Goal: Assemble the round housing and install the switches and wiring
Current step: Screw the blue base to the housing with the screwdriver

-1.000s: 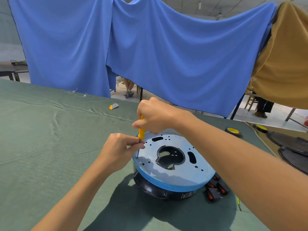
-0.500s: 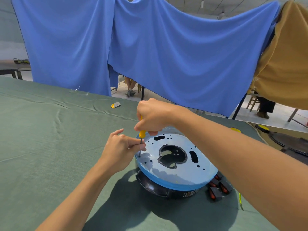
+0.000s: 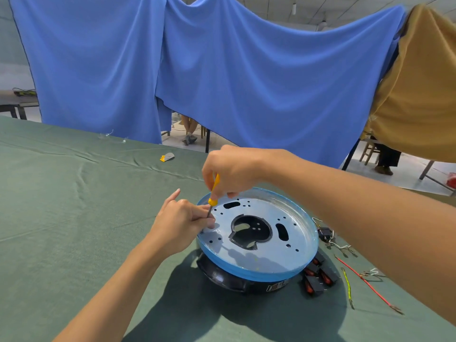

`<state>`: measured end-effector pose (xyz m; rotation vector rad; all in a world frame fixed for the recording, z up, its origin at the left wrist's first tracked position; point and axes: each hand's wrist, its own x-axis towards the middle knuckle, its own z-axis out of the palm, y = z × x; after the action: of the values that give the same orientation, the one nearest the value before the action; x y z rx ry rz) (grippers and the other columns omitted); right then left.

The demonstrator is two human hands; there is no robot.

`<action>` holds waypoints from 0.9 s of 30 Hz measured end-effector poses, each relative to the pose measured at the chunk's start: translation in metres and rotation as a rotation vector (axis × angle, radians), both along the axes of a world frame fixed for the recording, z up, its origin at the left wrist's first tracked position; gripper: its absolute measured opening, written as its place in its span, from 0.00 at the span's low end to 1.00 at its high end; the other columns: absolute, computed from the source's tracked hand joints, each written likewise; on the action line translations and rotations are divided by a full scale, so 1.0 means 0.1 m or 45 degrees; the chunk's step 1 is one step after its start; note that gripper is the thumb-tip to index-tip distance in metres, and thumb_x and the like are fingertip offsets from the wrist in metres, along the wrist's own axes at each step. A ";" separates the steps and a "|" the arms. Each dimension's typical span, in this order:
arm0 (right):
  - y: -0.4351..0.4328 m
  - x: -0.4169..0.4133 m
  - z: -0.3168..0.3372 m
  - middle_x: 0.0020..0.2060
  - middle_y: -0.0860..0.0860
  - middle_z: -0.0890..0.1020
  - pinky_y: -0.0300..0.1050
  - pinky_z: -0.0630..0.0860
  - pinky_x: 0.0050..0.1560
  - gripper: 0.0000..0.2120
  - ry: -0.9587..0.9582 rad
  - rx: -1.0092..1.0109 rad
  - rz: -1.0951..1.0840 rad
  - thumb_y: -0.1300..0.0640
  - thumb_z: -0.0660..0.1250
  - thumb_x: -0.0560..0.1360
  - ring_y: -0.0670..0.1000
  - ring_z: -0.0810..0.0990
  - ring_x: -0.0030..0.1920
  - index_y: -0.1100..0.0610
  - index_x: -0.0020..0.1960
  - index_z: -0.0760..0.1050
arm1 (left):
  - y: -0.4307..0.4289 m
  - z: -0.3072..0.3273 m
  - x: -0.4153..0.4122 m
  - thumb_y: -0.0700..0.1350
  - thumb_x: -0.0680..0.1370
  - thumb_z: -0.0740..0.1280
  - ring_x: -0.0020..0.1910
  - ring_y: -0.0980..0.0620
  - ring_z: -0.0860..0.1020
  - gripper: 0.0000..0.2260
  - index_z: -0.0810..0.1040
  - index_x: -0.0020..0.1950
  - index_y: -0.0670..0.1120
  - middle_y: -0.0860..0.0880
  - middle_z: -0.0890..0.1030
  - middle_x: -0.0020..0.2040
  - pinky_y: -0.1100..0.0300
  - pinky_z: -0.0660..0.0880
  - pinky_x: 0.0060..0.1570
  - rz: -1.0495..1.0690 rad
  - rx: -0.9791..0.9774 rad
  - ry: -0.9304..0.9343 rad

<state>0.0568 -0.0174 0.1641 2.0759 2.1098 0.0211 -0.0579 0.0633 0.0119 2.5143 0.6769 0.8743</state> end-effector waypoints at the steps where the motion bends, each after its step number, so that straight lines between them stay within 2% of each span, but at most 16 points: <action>1: 0.00 -0.02 0.00 0.30 0.48 0.80 0.34 0.67 0.23 0.09 -0.083 0.008 0.061 0.50 0.69 0.76 0.44 0.79 0.32 0.55 0.41 0.78 | 0.00 0.00 0.00 0.45 0.77 0.71 0.62 0.67 0.74 0.07 0.87 0.41 0.53 0.58 0.86 0.45 0.58 0.42 0.75 -0.014 -0.005 0.005; 4: 0.03 -0.09 -0.03 0.28 0.49 0.71 0.42 0.63 0.27 0.18 -0.212 0.052 0.131 0.52 0.66 0.78 0.45 0.66 0.31 0.55 0.33 0.67 | 0.02 0.02 -0.01 0.44 0.78 0.69 0.62 0.67 0.73 0.07 0.87 0.46 0.50 0.56 0.86 0.45 0.58 0.42 0.74 -0.073 -0.040 0.035; 5: 0.04 -0.11 -0.04 0.27 0.50 0.71 0.42 0.63 0.27 0.19 -0.196 0.051 0.116 0.53 0.65 0.79 0.47 0.66 0.31 0.54 0.31 0.65 | 0.03 0.03 -0.02 0.44 0.79 0.69 0.61 0.69 0.73 0.07 0.87 0.47 0.49 0.54 0.86 0.45 0.59 0.43 0.74 -0.097 -0.059 0.046; 7: 0.09 -0.14 -0.05 0.23 0.50 0.73 0.40 0.65 0.26 0.19 -0.124 0.016 0.028 0.56 0.63 0.78 0.50 0.70 0.28 0.56 0.30 0.68 | 0.02 0.04 -0.01 0.46 0.77 0.71 0.56 0.72 0.74 0.06 0.87 0.45 0.47 0.52 0.86 0.42 0.61 0.44 0.73 -0.094 -0.088 0.019; 8: 0.11 -0.16 -0.07 0.21 0.50 0.73 0.38 0.66 0.25 0.18 -0.057 -0.012 -0.044 0.58 0.62 0.78 0.51 0.71 0.25 0.58 0.29 0.70 | 0.00 0.04 0.01 0.47 0.74 0.74 0.51 0.72 0.77 0.05 0.87 0.43 0.47 0.54 0.86 0.39 0.63 0.45 0.72 -0.048 -0.111 -0.036; 10: 0.14 -0.19 -0.10 0.21 0.52 0.74 0.36 0.65 0.23 0.17 0.111 -0.093 -0.200 0.64 0.57 0.77 0.51 0.68 0.22 0.62 0.30 0.73 | -0.05 0.04 0.05 0.47 0.70 0.77 0.41 0.69 0.79 0.03 0.87 0.38 0.49 0.63 0.83 0.33 0.66 0.43 0.71 0.068 -0.144 -0.166; 12: 0.15 -0.17 -0.12 0.24 0.55 0.74 0.36 0.63 0.22 0.16 0.222 -0.150 -0.314 0.67 0.53 0.77 0.52 0.67 0.22 0.64 0.33 0.72 | -0.09 0.02 0.08 0.46 0.70 0.77 0.38 0.69 0.78 0.03 0.86 0.36 0.50 0.69 0.77 0.27 0.68 0.38 0.71 0.106 -0.117 -0.212; 14: 0.13 -0.12 -0.13 0.24 0.55 0.77 0.36 0.68 0.23 0.16 0.261 -0.146 -0.364 0.65 0.53 0.79 0.51 0.71 0.21 0.64 0.35 0.73 | -0.11 0.00 0.09 0.44 0.73 0.75 0.43 0.69 0.78 0.05 0.86 0.37 0.51 0.71 0.77 0.30 0.69 0.36 0.70 0.057 -0.104 -0.210; 17: 0.06 -0.09 -0.11 0.29 0.55 0.81 0.39 0.78 0.31 0.18 0.256 -0.109 -0.326 0.53 0.57 0.82 0.52 0.79 0.25 0.64 0.41 0.75 | -0.10 -0.01 0.07 0.43 0.76 0.72 0.48 0.65 0.78 0.08 0.86 0.37 0.48 0.67 0.80 0.31 0.65 0.35 0.73 0.025 -0.082 -0.200; 19: 0.01 -0.09 -0.06 0.31 0.51 0.80 0.34 0.74 0.27 0.15 0.121 -0.012 -0.150 0.49 0.64 0.79 0.49 0.82 0.29 0.61 0.45 0.78 | -0.09 0.00 0.06 0.43 0.77 0.70 0.51 0.60 0.81 0.09 0.87 0.39 0.48 0.58 0.85 0.35 0.66 0.33 0.72 0.041 -0.081 -0.207; 21: 0.00 -0.10 0.01 0.31 0.49 0.81 0.30 0.68 0.21 0.08 0.018 0.010 0.006 0.52 0.68 0.77 0.44 0.80 0.30 0.56 0.48 0.80 | -0.08 0.01 0.05 0.44 0.79 0.69 0.56 0.55 0.82 0.09 0.87 0.41 0.48 0.51 0.87 0.42 0.69 0.30 0.69 0.048 -0.055 -0.196; 24: 0.02 -0.14 0.03 0.26 0.45 0.77 0.28 0.66 0.20 0.06 -0.085 0.029 0.101 0.54 0.69 0.77 0.38 0.73 0.28 0.55 0.44 0.80 | -0.08 0.01 0.03 0.44 0.80 0.66 0.56 0.49 0.82 0.10 0.86 0.43 0.49 0.46 0.86 0.43 0.70 0.28 0.67 0.037 0.004 -0.159; 27: 0.08 -0.20 -0.03 0.17 0.44 0.74 0.30 0.71 0.29 0.14 -0.121 0.015 0.074 0.54 0.64 0.79 0.43 0.75 0.29 0.57 0.35 0.74 | -0.07 0.01 0.01 0.44 0.81 0.64 0.54 0.49 0.82 0.11 0.86 0.47 0.49 0.45 0.86 0.43 0.71 0.28 0.67 0.011 -0.003 -0.146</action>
<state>0.0372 -0.0093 0.1612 1.9782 2.1182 0.1376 -0.0568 0.0568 0.0130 2.4392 0.6513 1.0107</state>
